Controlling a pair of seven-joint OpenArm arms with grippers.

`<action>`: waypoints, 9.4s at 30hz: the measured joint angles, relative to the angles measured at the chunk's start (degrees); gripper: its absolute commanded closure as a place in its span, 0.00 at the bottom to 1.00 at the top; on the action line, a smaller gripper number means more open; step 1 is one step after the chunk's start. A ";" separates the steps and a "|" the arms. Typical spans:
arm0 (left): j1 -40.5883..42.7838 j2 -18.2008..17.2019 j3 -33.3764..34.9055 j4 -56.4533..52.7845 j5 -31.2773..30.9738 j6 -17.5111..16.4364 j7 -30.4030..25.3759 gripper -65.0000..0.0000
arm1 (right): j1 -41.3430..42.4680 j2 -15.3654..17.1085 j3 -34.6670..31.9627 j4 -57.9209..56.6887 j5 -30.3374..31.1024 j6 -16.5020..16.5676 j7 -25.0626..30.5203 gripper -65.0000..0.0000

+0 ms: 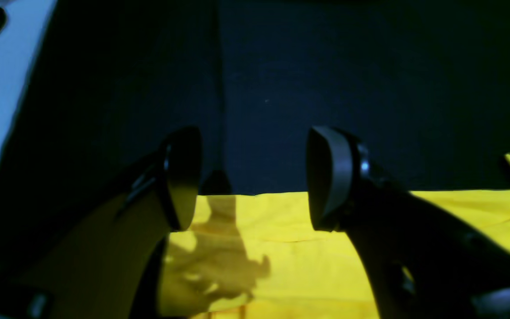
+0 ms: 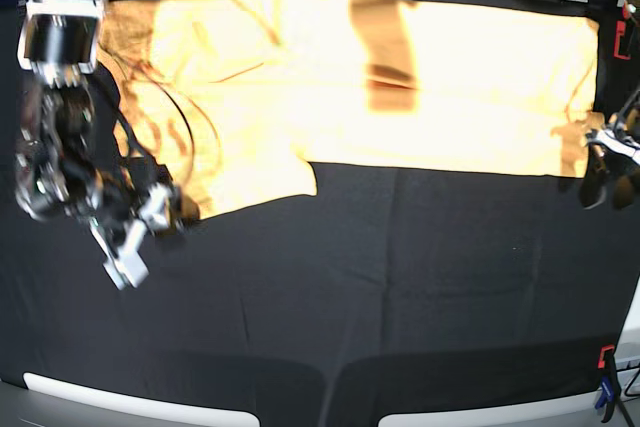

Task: Layout the t-shirt on the table in an organized manner, then fold the t-shirt properly

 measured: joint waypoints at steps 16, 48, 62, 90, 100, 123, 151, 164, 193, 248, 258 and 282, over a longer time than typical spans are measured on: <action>0.07 1.84 -0.02 0.00 0.66 -0.02 0.22 0.47 | 11.32 -2.08 -5.05 -18.36 -8.96 -3.61 -4.59 0.55; 0.09 1.84 -0.02 0.02 0.66 0.00 0.22 0.47 | 12.28 -1.07 -5.05 -21.99 -9.94 -0.72 0.46 0.58; 0.09 1.84 -0.02 0.00 0.68 0.00 0.24 0.47 | 12.85 -2.54 -4.94 -29.53 -13.22 -0.48 5.35 0.62; 0.44 1.86 -0.02 0.02 2.05 0.00 0.20 0.47 | -2.43 -1.46 -5.09 3.39 -5.09 3.17 -5.27 1.00; 0.42 1.86 -0.02 0.00 3.69 -0.02 0.20 0.47 | -19.45 -1.27 -5.05 29.75 -2.73 3.23 -5.42 1.00; 0.42 1.86 -0.02 0.00 3.67 -0.02 0.24 0.47 | -39.41 -1.29 -4.98 46.71 5.81 3.17 -5.38 1.00; 4.22 1.66 -0.09 -4.28 10.14 8.98 0.46 0.47 | -33.55 -1.29 -4.00 46.73 8.63 3.17 -5.40 0.57; 3.72 1.86 -0.07 -18.10 5.77 6.78 -1.55 0.47 | -33.46 -1.29 5.22 46.73 8.76 3.17 -5.40 0.57; 3.72 1.86 -0.07 -18.53 4.35 8.48 -0.85 1.00 | -33.51 -1.46 9.88 46.73 10.56 3.17 -5.35 0.57; 6.08 17.70 55.15 13.00 9.35 5.46 5.97 0.47 | -21.62 2.05 15.61 30.88 -17.73 -1.16 4.35 0.57; 5.64 17.70 40.17 24.17 21.44 8.72 9.09 0.47 | -21.64 2.05 15.61 30.88 -17.59 -1.16 4.33 0.57; 6.97 13.20 36.85 10.58 -34.77 -8.20 43.30 0.47 | -21.62 2.08 15.61 30.91 -13.44 -1.16 4.37 0.57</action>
